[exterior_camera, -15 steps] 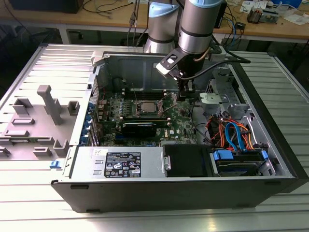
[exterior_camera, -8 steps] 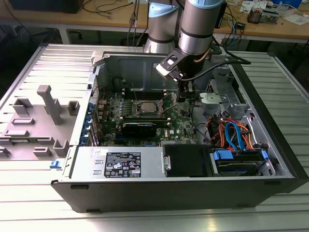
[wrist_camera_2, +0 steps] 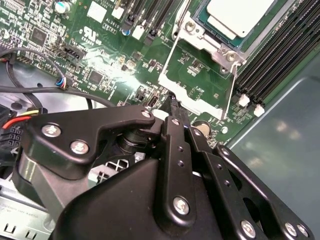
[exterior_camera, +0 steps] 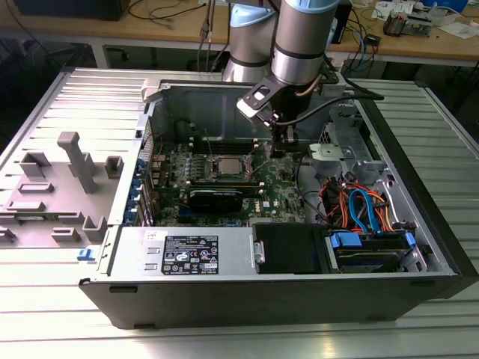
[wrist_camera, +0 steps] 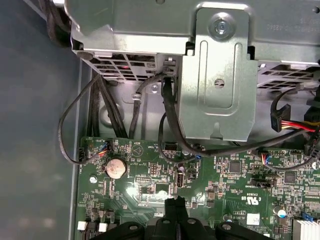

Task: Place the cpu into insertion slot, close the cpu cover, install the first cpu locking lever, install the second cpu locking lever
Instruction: 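Close the cpu cover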

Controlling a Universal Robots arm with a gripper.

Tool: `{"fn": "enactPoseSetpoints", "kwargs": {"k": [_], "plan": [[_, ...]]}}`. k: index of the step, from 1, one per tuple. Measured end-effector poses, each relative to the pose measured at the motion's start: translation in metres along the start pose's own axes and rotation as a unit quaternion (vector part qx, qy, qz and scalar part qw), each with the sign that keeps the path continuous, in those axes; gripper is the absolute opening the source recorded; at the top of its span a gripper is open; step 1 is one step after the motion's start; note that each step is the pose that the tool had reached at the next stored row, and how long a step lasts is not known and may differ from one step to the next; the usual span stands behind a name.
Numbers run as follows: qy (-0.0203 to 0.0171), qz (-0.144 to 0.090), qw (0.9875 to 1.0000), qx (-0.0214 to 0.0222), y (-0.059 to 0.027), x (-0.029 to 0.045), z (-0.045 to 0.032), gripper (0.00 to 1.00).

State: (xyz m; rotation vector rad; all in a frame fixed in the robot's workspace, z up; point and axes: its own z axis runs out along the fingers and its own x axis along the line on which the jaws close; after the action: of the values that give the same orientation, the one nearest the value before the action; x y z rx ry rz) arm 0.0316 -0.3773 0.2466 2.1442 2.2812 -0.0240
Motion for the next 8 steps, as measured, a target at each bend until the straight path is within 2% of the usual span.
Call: {"fn": "enactPoseSetpoints", "kwargs": {"k": [8], "plan": [[0.0014,-0.002,1.0,-0.0001,-0.0089,0.0006,0.0,0.11]]}}
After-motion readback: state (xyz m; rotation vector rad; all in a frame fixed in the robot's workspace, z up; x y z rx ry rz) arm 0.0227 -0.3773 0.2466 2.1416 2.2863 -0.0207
